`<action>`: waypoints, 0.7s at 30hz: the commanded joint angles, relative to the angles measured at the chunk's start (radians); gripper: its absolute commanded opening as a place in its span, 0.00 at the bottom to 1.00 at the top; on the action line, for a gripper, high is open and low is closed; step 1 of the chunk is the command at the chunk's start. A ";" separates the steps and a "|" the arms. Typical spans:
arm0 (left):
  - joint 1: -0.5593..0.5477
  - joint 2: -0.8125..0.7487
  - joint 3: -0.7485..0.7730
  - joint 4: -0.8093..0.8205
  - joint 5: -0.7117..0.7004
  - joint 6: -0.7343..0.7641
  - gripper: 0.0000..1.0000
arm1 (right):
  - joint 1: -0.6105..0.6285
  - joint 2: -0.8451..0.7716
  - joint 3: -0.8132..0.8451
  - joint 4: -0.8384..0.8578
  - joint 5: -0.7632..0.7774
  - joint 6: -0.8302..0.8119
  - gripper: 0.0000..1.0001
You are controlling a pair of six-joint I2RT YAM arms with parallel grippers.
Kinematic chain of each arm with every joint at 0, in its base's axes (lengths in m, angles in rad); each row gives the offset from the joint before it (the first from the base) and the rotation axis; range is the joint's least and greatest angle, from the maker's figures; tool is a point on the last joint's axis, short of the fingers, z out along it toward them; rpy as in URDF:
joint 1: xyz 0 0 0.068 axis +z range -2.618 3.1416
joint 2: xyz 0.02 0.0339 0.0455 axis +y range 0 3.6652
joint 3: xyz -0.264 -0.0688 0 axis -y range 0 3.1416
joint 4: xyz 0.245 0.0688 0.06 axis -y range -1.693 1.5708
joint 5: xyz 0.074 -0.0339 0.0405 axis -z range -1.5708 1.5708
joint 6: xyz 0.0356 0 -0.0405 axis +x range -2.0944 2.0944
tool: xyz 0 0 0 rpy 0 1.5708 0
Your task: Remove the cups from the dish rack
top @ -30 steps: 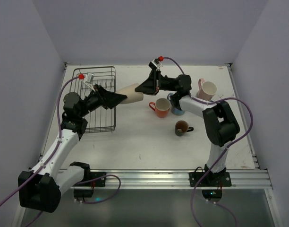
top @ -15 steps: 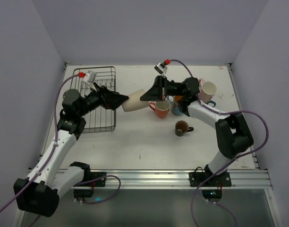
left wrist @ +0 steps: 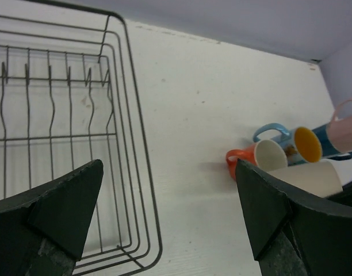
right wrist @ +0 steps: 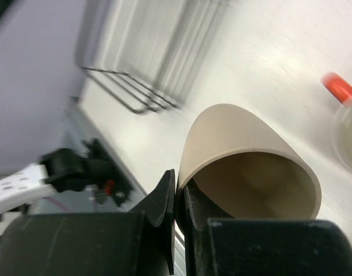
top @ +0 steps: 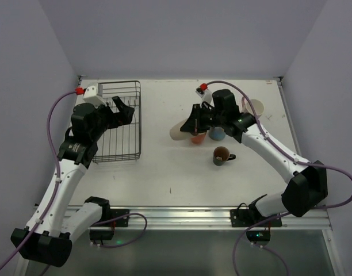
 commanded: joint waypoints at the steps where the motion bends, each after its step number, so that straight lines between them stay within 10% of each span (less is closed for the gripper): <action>1: 0.004 0.045 0.037 -0.097 -0.158 0.046 1.00 | 0.068 -0.011 0.022 -0.306 0.339 -0.143 0.00; 11: 0.004 0.065 0.005 -0.107 -0.167 0.044 1.00 | 0.189 0.062 0.013 -0.468 0.711 -0.116 0.00; 21: 0.004 0.047 0.003 -0.107 -0.134 0.047 1.00 | 0.198 0.177 0.008 -0.472 0.745 -0.116 0.00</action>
